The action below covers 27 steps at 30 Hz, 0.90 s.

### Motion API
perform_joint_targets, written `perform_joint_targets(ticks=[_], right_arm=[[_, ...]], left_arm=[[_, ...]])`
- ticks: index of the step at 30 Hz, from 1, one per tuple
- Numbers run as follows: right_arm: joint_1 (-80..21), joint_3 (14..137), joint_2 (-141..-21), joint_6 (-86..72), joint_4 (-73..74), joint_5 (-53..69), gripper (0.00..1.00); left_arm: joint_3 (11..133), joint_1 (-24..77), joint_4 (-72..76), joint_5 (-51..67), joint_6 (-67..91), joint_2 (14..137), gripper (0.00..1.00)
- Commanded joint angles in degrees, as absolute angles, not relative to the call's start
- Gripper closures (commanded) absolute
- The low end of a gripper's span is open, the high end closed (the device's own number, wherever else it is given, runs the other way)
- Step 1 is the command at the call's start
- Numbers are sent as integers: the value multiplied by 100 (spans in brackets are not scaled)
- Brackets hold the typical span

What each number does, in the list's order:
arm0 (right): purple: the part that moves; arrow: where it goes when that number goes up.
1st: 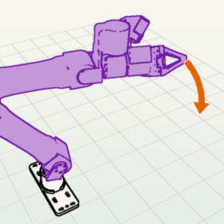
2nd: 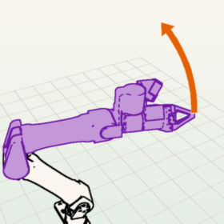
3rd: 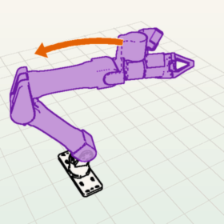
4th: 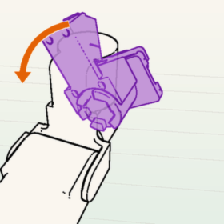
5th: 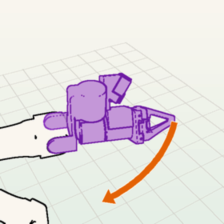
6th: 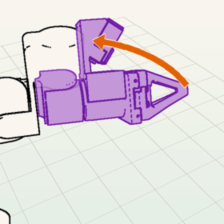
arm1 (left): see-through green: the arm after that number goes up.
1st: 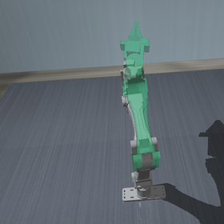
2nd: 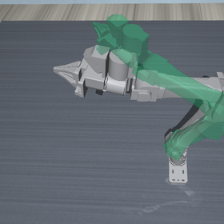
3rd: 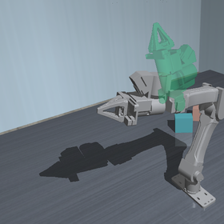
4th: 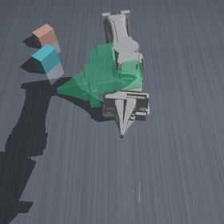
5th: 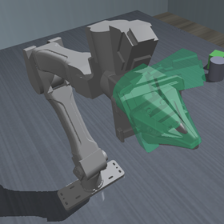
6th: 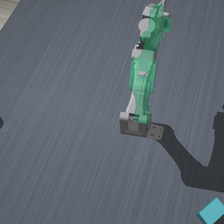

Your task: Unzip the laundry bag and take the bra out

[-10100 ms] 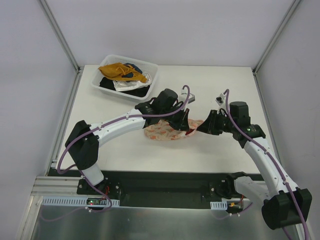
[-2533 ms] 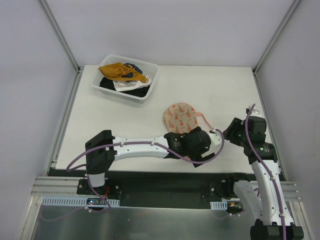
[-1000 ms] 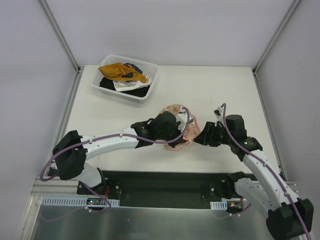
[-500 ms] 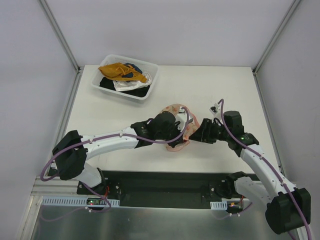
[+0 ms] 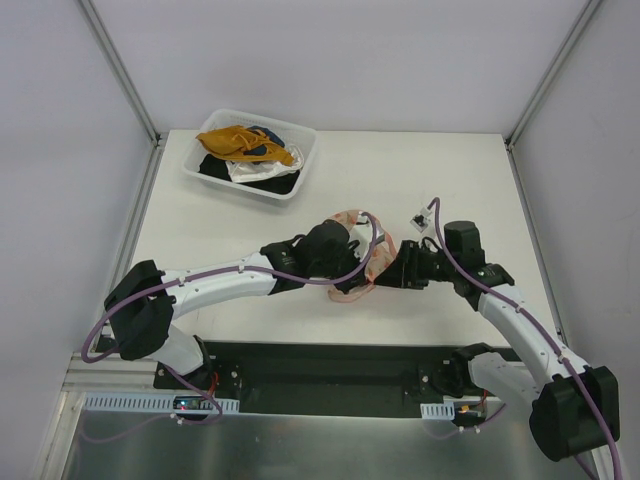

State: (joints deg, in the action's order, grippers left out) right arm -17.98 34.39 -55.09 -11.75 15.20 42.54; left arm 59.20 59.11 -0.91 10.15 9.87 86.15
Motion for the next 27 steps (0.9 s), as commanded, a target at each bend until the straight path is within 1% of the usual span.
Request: perform_joint_targets(ticks=[1, 7, 13, 22, 25, 27], right_arm=[[-1819, 3516, -5520, -818, 1406, 4869, 53], [-1828, 3542, -5476, -729, 1538, 4773, 53], [-1819, 3568, -5475, -642, 1600, 4676, 51], [-1819, 3542, -5669, -562, 1346, 4439, 53], [-1819, 3621, -5826, -597, 1275, 4482, 65], [-1819, 3700, -5897, -598, 1266, 4526, 69]], left_arm=[[6020, 5819, 264, 1204, 1011, 8517, 100], [6038, 5783, 264, 1230, 993, 8534, 100], [6082, 5757, 264, 1309, 993, 8578, 100], [6117, 5704, 281, 1468, 1028, 8639, 100], [6143, 5704, 272, 1538, 1037, 8675, 100], [6152, 5704, 272, 1564, 1046, 8675, 100]])
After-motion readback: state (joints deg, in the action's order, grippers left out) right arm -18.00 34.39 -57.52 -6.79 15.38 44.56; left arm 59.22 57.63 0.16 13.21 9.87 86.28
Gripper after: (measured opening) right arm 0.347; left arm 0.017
